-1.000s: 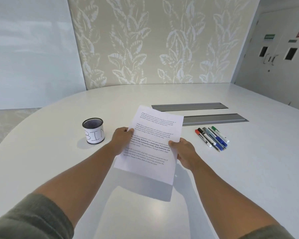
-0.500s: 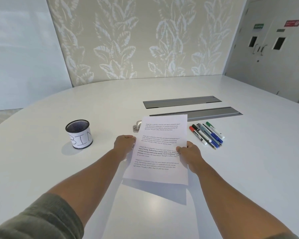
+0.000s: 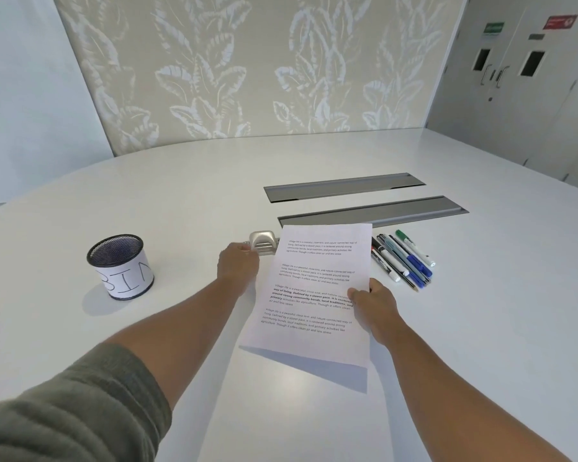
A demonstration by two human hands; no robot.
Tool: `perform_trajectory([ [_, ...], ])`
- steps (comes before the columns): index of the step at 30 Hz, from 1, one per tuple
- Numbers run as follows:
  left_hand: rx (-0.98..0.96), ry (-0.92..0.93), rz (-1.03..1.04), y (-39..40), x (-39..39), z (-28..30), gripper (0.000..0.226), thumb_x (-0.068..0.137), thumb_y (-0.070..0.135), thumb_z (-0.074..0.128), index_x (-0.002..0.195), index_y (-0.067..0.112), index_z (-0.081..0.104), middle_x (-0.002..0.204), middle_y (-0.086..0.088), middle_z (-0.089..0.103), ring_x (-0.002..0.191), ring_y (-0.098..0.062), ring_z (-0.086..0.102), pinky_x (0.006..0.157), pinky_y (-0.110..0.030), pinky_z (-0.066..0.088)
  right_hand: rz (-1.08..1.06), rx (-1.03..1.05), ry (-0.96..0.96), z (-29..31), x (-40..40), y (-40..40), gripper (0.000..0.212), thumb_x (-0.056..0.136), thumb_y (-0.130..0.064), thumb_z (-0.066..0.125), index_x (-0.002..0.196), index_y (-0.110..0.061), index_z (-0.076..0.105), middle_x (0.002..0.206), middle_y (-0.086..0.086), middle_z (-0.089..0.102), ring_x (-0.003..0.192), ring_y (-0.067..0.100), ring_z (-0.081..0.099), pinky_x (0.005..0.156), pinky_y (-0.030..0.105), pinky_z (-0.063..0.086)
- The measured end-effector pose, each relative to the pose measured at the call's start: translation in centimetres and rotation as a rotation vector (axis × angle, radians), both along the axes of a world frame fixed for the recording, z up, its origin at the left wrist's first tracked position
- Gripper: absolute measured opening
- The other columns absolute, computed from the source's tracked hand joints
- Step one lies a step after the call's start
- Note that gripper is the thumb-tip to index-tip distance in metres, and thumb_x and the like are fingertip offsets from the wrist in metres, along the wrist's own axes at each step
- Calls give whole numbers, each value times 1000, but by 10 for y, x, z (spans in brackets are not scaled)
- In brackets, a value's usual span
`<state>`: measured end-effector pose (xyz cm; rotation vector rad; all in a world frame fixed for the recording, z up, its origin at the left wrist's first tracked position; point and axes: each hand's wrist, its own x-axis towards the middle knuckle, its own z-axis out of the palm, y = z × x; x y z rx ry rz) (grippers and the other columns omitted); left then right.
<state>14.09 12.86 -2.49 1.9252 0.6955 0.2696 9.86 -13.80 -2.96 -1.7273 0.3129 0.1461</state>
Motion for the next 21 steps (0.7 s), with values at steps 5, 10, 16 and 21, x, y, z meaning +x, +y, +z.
perform_trajectory([
  [5,451,26,-160,1,34,12,46,93,29,55,137,18,46,136,-6,49,132,-27,39,99,-41,42,-2,-10,-1,-1,7,2,19,92,-9,57,109,-15,63,96,-4,69,82,12,65,60,25,48],
  [10,659,133,-366,-3,59,22,55,96,24,45,149,15,32,146,-8,44,137,-27,37,103,-41,39,16,-20,-2,0,14,4,16,92,-9,56,106,-15,61,93,-5,69,77,11,64,55,23,47],
  [16,752,223,-457,-3,68,20,43,96,24,41,138,14,45,132,-5,58,122,-27,53,88,-34,42,4,19,4,0,18,4,17,91,-8,57,104,-17,63,98,-3,71,84,14,67,62,26,51],
  [21,813,248,-398,3,61,21,38,96,25,45,130,13,54,128,-7,58,117,-28,56,89,-38,48,-3,13,21,1,18,5,17,91,-10,57,104,-18,63,94,-6,70,83,13,66,61,25,50],
])
